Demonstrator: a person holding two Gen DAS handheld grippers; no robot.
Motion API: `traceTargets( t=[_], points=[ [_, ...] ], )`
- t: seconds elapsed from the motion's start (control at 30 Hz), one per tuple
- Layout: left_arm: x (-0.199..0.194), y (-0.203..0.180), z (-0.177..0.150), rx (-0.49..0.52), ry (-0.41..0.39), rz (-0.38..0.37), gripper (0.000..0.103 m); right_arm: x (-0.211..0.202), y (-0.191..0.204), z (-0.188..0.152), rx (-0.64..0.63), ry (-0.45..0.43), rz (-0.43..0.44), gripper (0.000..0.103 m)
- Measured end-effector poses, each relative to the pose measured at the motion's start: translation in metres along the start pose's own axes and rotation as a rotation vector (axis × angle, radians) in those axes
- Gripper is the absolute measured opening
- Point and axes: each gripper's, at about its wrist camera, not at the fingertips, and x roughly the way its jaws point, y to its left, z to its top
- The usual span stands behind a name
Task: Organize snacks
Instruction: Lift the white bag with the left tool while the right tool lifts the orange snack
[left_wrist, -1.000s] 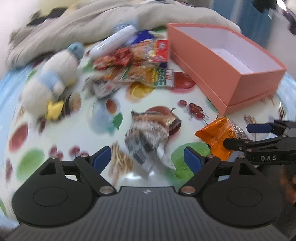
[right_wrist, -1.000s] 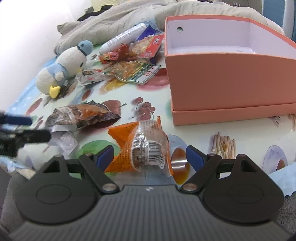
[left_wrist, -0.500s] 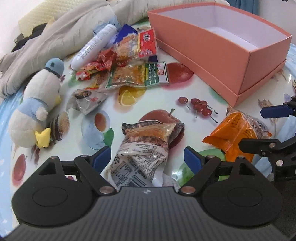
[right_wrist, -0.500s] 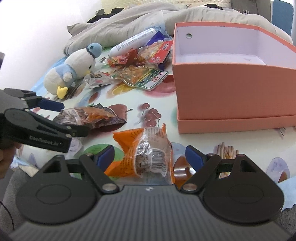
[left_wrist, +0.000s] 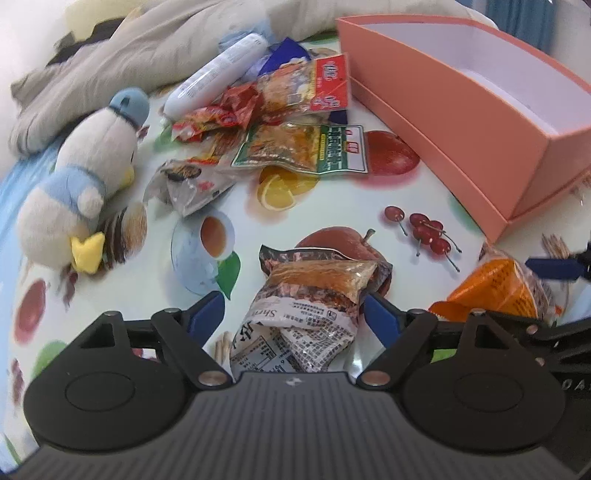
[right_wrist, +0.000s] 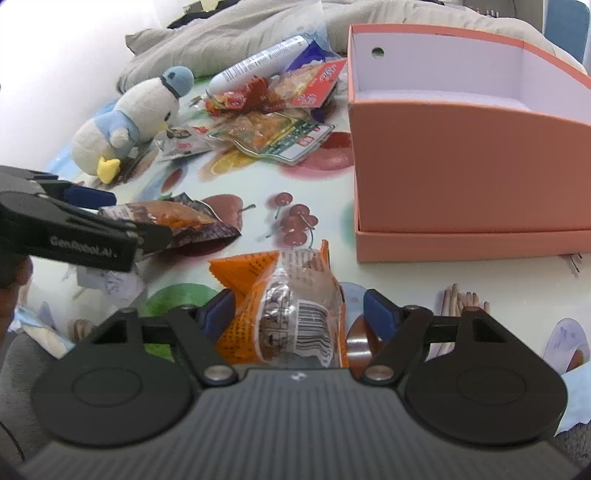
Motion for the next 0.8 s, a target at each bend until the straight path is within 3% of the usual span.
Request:
traceTargets(
  t=[0.1,0.33,0.6,0.8],
  points=[
    [0.002,0.002,-0.002,-0.035,0.018,-0.018,0.074,0.003,0.001,0.0,-0.01,0.006,0.001,0.075],
    [-0.002,0.005,-0.007,-0.111,0.003,-0.028,0.07,0.004,0.006,0.001,-0.03,0.013,0.003,0.067],
    [-0.002,0.006,-0.017,-0.126,0.039,-0.015,0.07,0.0,0.012,0.001,-0.037,0.003,-0.022,0.059],
    [-0.004,0.007,-0.023,-0.159,0.018,-0.015,0.068,-0.003,0.012,0.002,-0.013,-0.002,-0.035,0.057]
  ],
)
